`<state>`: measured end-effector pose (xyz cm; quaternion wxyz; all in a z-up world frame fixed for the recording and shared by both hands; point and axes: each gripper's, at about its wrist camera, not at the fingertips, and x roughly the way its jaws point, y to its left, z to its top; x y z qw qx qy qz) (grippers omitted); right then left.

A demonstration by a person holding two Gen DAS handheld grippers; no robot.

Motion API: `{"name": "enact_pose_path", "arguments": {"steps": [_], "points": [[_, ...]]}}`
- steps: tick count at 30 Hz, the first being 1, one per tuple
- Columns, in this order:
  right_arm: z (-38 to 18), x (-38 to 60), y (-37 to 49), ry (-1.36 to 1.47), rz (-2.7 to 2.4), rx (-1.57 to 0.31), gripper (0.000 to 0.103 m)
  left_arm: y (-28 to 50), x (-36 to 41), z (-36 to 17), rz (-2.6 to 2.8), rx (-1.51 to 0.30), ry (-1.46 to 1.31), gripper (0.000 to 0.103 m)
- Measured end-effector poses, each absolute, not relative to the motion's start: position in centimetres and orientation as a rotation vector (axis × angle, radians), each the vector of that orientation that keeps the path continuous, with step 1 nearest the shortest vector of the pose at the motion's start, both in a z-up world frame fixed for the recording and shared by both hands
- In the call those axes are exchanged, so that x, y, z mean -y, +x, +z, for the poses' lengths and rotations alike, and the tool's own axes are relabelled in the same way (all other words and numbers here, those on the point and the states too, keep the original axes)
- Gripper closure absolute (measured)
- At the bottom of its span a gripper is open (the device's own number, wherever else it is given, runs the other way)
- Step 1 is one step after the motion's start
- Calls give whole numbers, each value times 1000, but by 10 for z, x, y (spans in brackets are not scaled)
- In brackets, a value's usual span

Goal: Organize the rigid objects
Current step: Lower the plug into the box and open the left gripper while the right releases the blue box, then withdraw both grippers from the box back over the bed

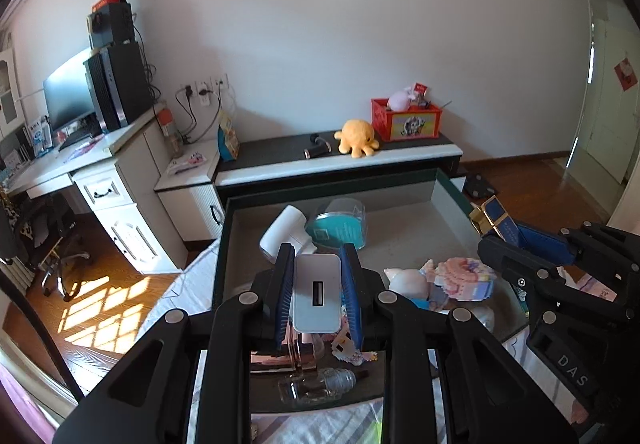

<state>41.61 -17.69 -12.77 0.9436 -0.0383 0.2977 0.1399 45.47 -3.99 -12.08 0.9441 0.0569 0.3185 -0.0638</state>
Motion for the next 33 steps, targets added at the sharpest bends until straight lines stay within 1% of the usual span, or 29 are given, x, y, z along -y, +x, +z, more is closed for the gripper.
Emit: {"name": "enact_pose_path", "arguments": {"steps": [6, 10, 11, 12, 13, 14, 15, 17, 18, 19, 20, 25, 27, 28, 29, 33], "points": [[-161, 187, 452, -82, 268, -705, 82, 491, 41, -159, -113, -745, 129, 79], [-167, 195, 462, -47, 266, -709, 81, 498, 36, -166, -101, -747, 129, 78], [-167, 196, 462, -40, 262, -707, 78, 497, 36, -165, -96, -740, 131, 76], [-166, 198, 463, -32, 260, -703, 67, 495, 36, -164, -90, -734, 131, 65], [-165, 199, 462, -22, 264, -700, 60, 492, 36, -161, -88, -720, 128, 55], [-162, 199, 459, -16, 262, -690, 48, 487, 36, -158, -85, -692, 126, 34], [-159, 198, 454, -13, 264, -676, 41, 481, 34, -152, -69, -661, 132, 18], [-150, 197, 443, 0, 274, -653, 38, 465, 31, -140, -53, -584, 134, 10], [-145, 196, 437, 4, 274, -645, 32, 456, 30, -134, -55, -554, 130, 6], [-139, 195, 430, 2, 271, -633, 29, 447, 27, -128, -44, -537, 129, 4], [-133, 193, 422, 0, 269, -615, 23, 440, 25, -122, -33, -526, 128, 1], [-97, 184, 368, -7, 257, -526, 16, 384, 12, -89, -26, -459, 94, 0], [-84, 179, 342, -10, 257, -492, 8, 356, 8, -75, -23, -422, 90, 0], [-78, 177, 328, -8, 258, -470, 2, 341, 6, -69, -16, -403, 93, 0], [-72, 174, 313, -7, 263, -447, 0, 326, 4, -64, -9, -385, 95, 0], [-53, 166, 261, -7, 274, -381, 0, 268, -6, -47, 8, -326, 62, 0]]}}
